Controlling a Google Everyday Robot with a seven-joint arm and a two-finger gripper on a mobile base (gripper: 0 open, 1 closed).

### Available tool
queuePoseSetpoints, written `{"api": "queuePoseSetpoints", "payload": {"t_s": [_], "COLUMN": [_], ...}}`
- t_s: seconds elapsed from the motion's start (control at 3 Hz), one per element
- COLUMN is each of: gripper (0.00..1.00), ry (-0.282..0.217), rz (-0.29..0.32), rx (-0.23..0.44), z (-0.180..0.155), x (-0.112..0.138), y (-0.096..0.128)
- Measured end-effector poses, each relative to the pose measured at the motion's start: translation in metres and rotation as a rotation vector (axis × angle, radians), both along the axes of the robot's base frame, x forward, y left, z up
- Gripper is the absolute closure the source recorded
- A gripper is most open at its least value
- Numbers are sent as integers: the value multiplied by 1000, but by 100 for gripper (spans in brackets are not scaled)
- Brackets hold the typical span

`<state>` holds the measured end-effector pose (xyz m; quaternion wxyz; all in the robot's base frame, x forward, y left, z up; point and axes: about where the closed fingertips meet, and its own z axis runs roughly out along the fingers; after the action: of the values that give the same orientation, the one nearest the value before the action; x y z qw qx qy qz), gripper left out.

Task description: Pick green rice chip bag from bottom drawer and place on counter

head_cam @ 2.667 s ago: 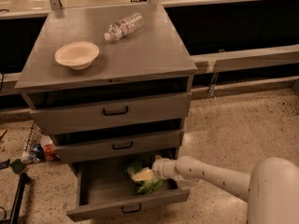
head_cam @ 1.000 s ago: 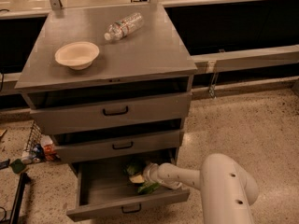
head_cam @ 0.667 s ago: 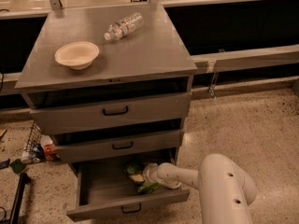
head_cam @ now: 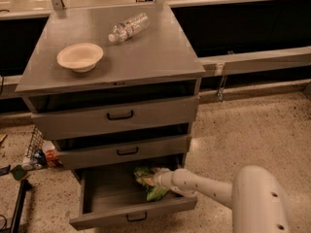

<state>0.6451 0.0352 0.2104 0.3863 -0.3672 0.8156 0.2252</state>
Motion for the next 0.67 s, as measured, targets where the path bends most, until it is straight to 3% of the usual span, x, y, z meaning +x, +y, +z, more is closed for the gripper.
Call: {"api": "queuePoseSetpoints", "payload": {"t_s": [0.67], "gripper": [100], "ry": [-9], "rz": [-34], "rx": [-3], "z": [55], "x": [-28], "y": [-26]}}
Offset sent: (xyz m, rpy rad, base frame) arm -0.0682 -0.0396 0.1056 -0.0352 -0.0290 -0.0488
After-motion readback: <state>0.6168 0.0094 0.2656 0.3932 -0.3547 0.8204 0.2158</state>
